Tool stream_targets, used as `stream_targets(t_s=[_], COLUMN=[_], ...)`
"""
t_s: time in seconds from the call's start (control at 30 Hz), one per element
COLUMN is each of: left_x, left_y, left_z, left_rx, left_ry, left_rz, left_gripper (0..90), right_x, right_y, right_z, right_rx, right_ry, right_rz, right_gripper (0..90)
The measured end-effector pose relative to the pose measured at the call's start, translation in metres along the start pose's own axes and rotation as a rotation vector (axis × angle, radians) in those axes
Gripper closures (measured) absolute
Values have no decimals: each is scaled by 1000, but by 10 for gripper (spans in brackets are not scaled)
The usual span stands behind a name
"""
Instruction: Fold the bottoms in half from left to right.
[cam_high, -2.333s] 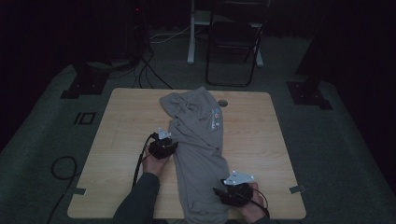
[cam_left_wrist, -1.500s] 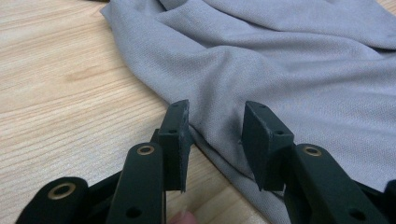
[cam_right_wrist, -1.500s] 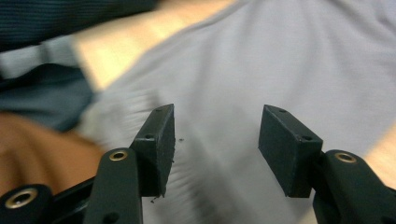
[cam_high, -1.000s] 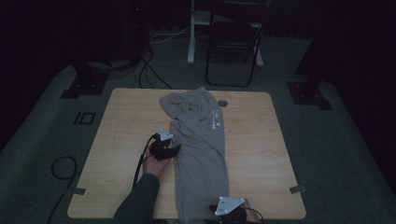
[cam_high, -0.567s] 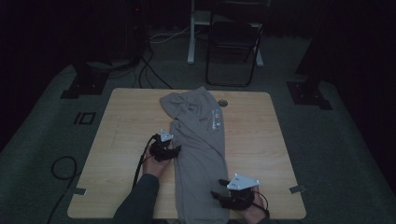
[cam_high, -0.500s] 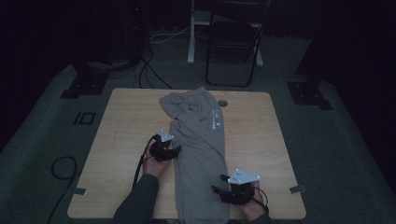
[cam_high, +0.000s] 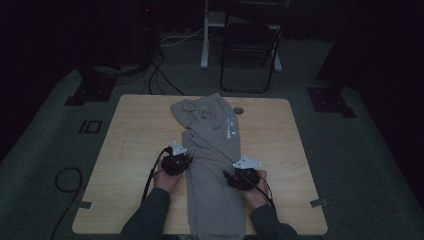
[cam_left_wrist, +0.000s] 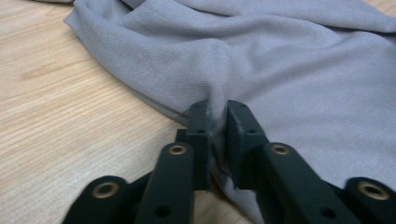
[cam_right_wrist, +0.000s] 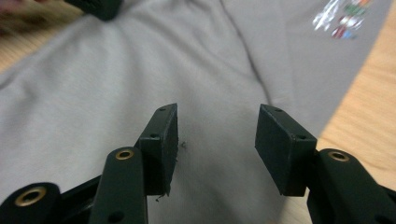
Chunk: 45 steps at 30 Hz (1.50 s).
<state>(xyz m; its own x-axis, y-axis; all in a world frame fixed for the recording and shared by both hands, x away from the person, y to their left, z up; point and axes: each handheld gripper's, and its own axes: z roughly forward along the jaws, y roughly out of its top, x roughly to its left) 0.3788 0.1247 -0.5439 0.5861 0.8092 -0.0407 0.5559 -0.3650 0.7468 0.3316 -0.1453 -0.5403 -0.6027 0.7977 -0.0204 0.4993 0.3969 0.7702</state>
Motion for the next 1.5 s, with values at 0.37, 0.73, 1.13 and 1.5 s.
stream_targets(t_s=[0.37,0.73,1.13,1.5], left_x=[-6,-20,-30,-12], left_y=[-19,-49,-64,-25], left_z=[-21,-53,-70,-51], left_rx=[0,-2,-4,-69], left_ry=[-3,-1,1,84], left_rz=[-64,-91,-104,-88], left_gripper=[851,849,726,549], right_x=[23,55,73,24], right_y=[-11,-30,-37,18], right_z=[-5,-28,-43,-16], right_rx=[27,30,57,-69], right_ry=[73,164,225,58], right_rz=[-27,-102,-139,4], right_gripper=[488,493,530,529])
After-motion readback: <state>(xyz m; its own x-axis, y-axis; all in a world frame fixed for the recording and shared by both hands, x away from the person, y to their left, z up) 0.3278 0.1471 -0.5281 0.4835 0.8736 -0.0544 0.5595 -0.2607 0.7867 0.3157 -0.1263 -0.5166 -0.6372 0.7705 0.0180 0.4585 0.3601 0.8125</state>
